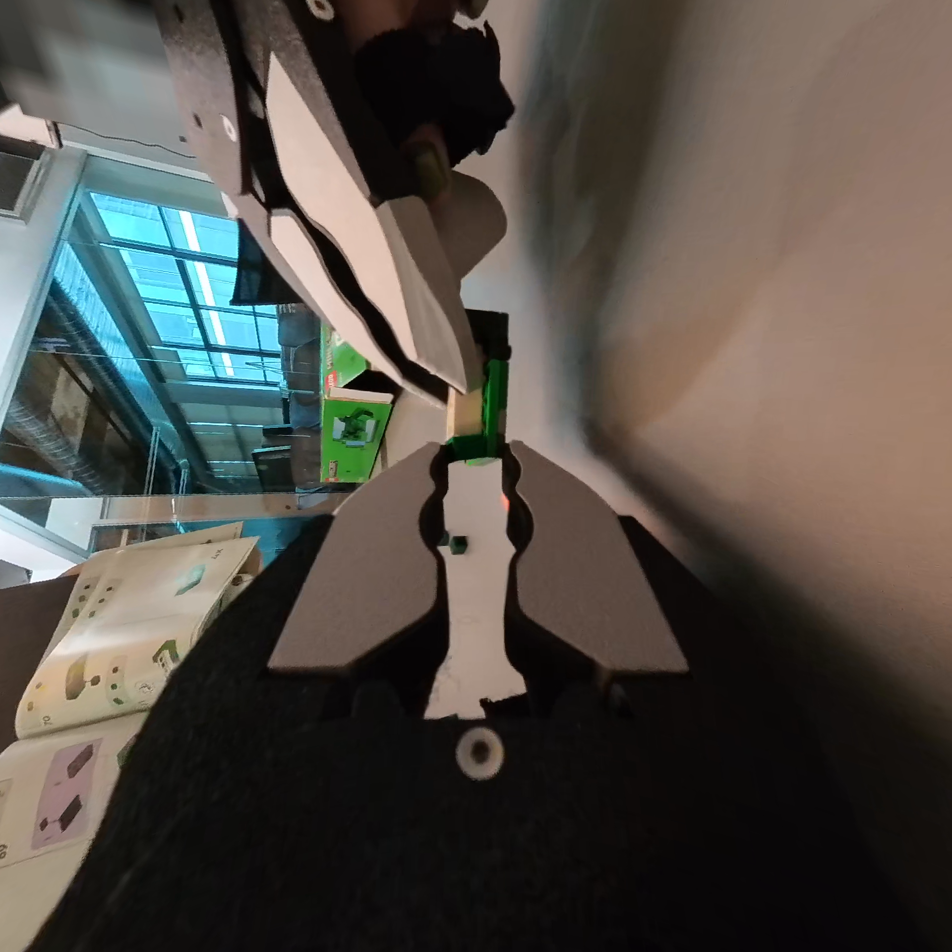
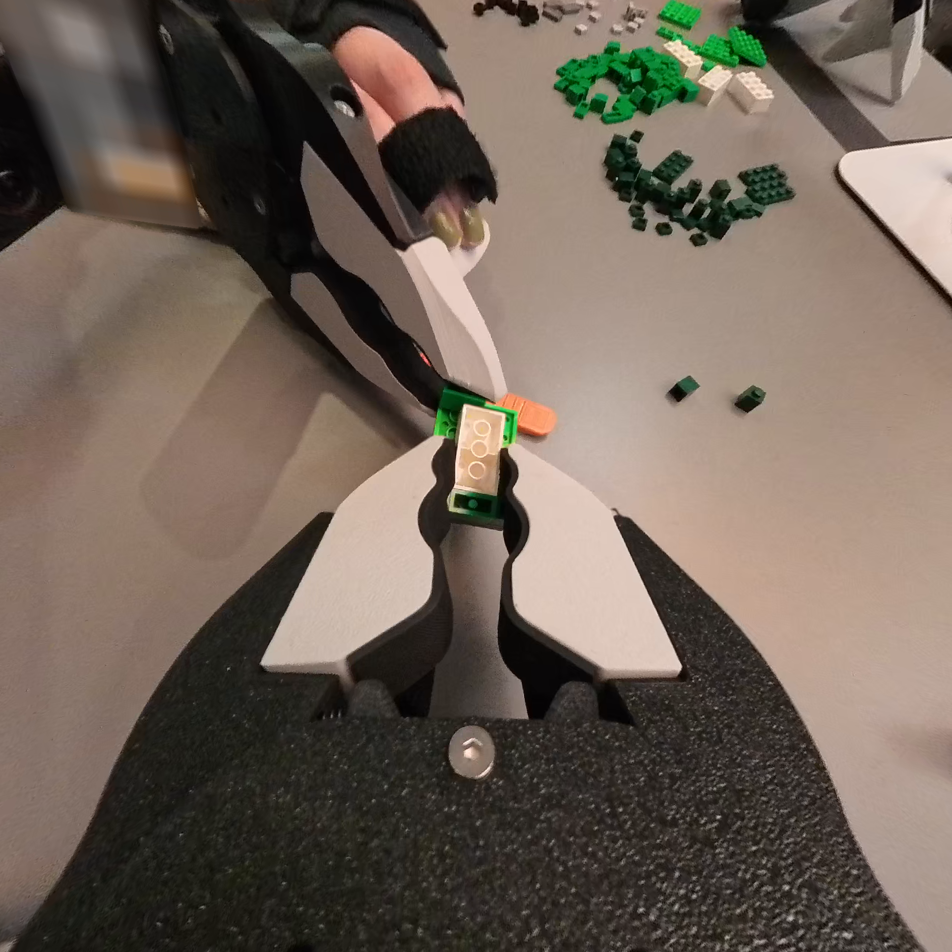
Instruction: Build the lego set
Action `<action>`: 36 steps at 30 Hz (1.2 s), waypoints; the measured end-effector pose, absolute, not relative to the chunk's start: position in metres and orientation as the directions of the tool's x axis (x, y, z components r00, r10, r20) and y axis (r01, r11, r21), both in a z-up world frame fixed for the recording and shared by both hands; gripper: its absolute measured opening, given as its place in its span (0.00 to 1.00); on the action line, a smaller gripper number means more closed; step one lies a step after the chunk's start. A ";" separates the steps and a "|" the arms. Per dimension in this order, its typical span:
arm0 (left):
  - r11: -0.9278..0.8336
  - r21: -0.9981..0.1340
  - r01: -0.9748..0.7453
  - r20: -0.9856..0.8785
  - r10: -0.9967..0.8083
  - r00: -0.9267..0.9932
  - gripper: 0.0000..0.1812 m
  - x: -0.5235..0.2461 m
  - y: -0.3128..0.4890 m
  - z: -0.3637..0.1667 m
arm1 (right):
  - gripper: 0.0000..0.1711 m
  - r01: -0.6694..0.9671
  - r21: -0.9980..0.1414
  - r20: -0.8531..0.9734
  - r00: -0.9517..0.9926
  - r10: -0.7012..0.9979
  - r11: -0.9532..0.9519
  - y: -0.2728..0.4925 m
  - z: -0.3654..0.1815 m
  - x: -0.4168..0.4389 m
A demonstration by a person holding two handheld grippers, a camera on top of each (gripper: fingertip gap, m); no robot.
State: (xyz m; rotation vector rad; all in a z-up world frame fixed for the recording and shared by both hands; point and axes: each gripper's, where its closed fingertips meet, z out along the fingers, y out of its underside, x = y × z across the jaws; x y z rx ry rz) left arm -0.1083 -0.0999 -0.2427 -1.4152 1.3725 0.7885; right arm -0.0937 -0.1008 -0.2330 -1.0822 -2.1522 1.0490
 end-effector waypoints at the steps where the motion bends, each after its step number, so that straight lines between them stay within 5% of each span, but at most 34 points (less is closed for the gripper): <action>1: 0.110 -0.190 -0.976 -0.928 -0.344 0.142 0.10 -0.109 -0.100 -0.244 | 0.09 0.441 -0.811 0.093 -0.553 0.828 0.386 -0.101 -0.234 -0.094; 36: 0.137 -0.088 -0.987 -0.914 -0.405 0.026 0.09 -0.109 -0.105 -0.253 | 0.10 0.487 -0.789 0.027 -0.582 0.813 0.375 -0.105 -0.250 -0.092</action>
